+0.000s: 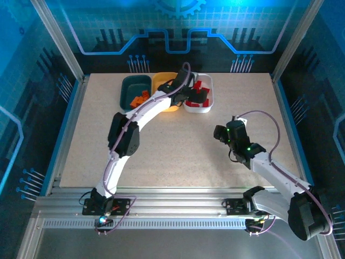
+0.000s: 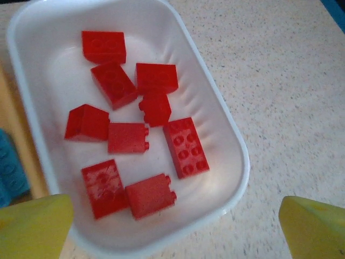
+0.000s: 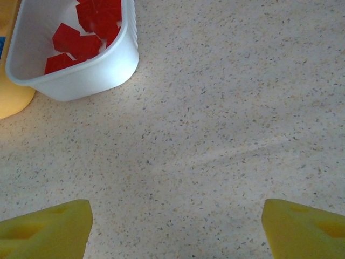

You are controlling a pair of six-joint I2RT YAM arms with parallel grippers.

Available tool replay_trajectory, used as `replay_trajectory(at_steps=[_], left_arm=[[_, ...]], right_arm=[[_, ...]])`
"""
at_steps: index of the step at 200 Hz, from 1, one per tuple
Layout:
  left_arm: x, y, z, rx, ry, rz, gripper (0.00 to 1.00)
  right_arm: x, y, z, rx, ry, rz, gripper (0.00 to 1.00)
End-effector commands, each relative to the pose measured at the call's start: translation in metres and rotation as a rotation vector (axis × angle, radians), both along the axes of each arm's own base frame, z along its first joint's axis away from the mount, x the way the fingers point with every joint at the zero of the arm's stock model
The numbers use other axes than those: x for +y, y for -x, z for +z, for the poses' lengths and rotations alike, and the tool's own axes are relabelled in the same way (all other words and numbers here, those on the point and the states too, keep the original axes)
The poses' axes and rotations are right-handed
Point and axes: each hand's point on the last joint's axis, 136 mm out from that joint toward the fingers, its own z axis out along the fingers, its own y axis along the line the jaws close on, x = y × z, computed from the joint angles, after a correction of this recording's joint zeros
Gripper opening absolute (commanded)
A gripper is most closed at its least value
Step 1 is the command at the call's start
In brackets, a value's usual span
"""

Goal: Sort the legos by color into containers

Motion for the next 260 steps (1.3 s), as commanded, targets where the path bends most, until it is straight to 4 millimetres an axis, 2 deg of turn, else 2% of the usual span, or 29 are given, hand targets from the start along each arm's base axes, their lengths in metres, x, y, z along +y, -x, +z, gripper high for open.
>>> replay_trajectory(at_steps=[1, 5, 15, 31, 34, 40, 47, 58, 67, 82, 95, 102, 109, 119, 136, 150, 162, 179, 189, 201, 208, 218, 242, 260], left_arm=[[0.033, 0.037, 0.113, -0.229, 0.129, 0.045, 0.99], [0.040, 0.046, 0.122, -0.252, 0.138, 0.055, 0.99], [0.064, 0.068, 0.121, -0.274, 0.124, 0.096, 0.99], [0.114, 0.105, 0.126, -0.334, 0.087, 0.211, 0.99], [0.124, 0.110, 0.121, -0.335, 0.070, 0.241, 0.99], [0.147, 0.124, 0.124, -0.361, 0.060, 0.307, 0.99], [0.173, 0.139, 0.119, -0.374, 0.035, 0.395, 0.99], [0.216, 0.163, 0.116, -0.415, 0.000, 0.537, 0.99], [0.243, 0.180, 0.115, -0.473, -0.020, 0.613, 0.99], [0.262, 0.200, 0.112, -0.609, 0.004, 0.626, 0.99], [0.261, 0.206, 0.111, -0.806, 0.055, 0.541, 0.99], [0.264, 0.211, 0.105, -0.895, 0.079, 0.518, 0.99], [0.279, 0.215, 0.102, -0.962, 0.109, 0.574, 0.99], [0.295, 0.212, 0.082, -0.958, 0.052, 0.613, 0.99], [0.311, 0.190, 0.039, -0.794, -0.089, 0.642, 0.99], [0.315, 0.175, 0.019, -0.739, -0.209, 0.625, 0.99], [0.322, 0.165, -0.002, -0.713, -0.282, 0.638, 0.99], [0.333, 0.154, -0.040, -0.641, -0.222, 0.647, 0.99], [0.326, 0.148, -0.046, -0.659, -0.231, 0.598, 0.99], [0.330, 0.137, -0.059, -0.633, -0.231, 0.604, 0.99], [0.329, 0.130, -0.070, -0.608, -0.217, 0.574, 0.99], [0.331, 0.126, -0.071, -0.610, -0.219, 0.579, 0.99], [0.338, 0.114, -0.080, -0.499, -0.191, 0.581, 0.99], [0.343, 0.108, -0.084, -0.439, -0.147, 0.570, 0.99]], right_arm=[[0.006, -0.004, 0.011, -0.055, -0.034, 0.035, 0.85], [0.008, -0.004, 0.014, -0.069, -0.038, 0.047, 0.85], [0.015, -0.003, 0.021, -0.112, -0.047, 0.088, 0.86], [0.025, 0.000, 0.037, -0.184, -0.051, 0.137, 0.88], [0.028, 0.002, 0.041, -0.199, -0.051, 0.150, 0.88], [0.032, 0.004, 0.047, -0.226, -0.045, 0.168, 0.89], [0.035, 0.008, 0.054, -0.252, -0.046, 0.179, 1.00], [0.041, 0.012, 0.063, -0.302, -0.043, 0.214, 1.00], [0.040, 0.013, 0.069, -0.348, -0.032, 0.198, 1.00], [0.031, 0.010, 0.075, -0.430, 0.019, 0.131, 1.00], [0.019, 0.002, 0.078, -0.435, 0.083, 0.066, 1.00], [0.021, -0.003, 0.081, -0.431, 0.128, 0.097, 1.00], [0.027, -0.008, 0.085, -0.426, 0.188, 0.173, 1.00], [0.022, -0.011, 0.089, -0.408, 0.261, 0.176, 1.00], [-0.006, -0.020, 0.095, -0.444, 0.330, 0.081, 1.00], [-0.024, -0.029, 0.094, -0.504, 0.356, 0.069, 1.00], [-0.031, -0.036, 0.072, -0.457, 0.386, 0.147, 1.00], [-0.048, -0.040, 0.033, -0.355, 0.427, 0.186, 1.00], [-0.051, -0.042, 0.017, -0.342, 0.413, 0.199, 1.00], [-0.049, -0.046, 0.003, -0.348, 0.391, 0.225, 1.00], [-0.049, -0.051, 0.001, -0.360, 0.396, 0.234, 1.00], [-0.043, -0.055, 0.001, -0.362, 0.407, 0.274, 1.00], [-0.047, -0.070, -0.006, -0.355, 0.325, 0.269, 1.00], [-0.052, -0.075, -0.025, -0.356, 0.316, 0.243, 1.00]])
